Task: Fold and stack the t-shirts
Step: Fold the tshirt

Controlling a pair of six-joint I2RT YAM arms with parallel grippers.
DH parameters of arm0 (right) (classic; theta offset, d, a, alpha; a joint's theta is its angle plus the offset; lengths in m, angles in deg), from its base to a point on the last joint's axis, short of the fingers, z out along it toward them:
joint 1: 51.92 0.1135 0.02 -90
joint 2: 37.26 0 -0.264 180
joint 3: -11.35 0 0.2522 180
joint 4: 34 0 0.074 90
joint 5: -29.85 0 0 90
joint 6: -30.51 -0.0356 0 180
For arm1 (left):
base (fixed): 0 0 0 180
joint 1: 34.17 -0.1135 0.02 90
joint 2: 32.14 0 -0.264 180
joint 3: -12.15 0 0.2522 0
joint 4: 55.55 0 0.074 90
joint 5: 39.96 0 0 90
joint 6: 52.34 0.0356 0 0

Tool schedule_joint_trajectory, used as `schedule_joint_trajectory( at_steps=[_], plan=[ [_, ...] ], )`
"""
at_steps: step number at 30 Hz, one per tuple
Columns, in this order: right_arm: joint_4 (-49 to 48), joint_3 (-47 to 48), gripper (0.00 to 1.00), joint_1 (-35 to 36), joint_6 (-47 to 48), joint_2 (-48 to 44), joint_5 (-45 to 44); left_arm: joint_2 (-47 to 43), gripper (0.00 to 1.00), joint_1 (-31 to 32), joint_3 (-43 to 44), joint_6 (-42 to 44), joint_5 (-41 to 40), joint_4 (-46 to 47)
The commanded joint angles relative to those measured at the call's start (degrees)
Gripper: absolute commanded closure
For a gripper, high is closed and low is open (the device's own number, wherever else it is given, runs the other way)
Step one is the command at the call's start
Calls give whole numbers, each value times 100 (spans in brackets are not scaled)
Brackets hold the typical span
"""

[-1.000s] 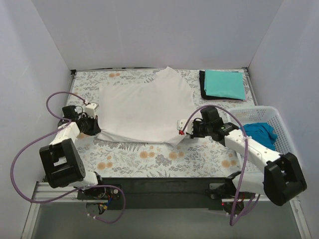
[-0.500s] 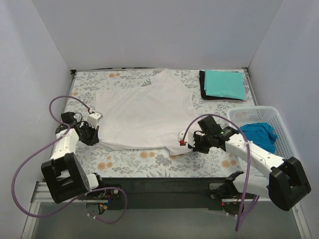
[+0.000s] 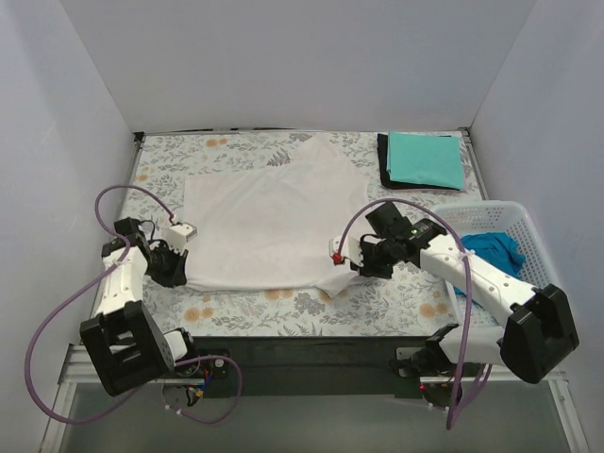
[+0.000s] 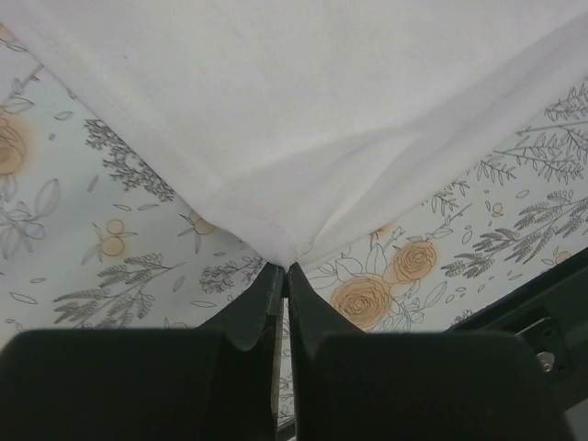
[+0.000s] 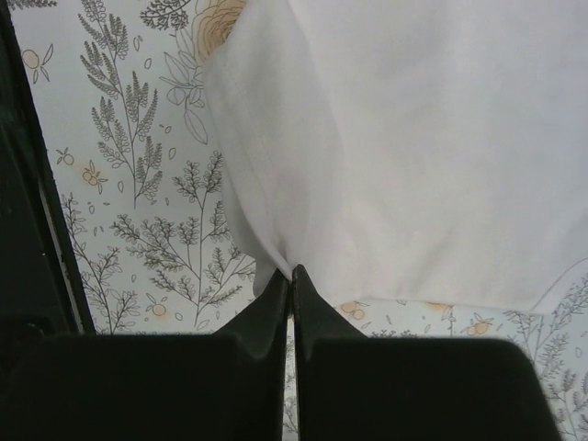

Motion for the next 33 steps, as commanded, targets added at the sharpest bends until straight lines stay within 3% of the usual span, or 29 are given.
schedule_joint_trajectory(
  at_steps=[1, 18, 33],
  plan=[
    [215, 776, 99, -45, 241, 419, -91, 404, 100, -57, 708, -272, 138, -51],
    [822, 3906, 99, -801, 1419, 3030, -266, 2892, 100, -66, 3293, -1512, 868, 10],
    [866, 4760, 99, -1056, 1727, 4059, -337, 3745, 100, -48, 3961, -1969, 947, 256]
  ],
)
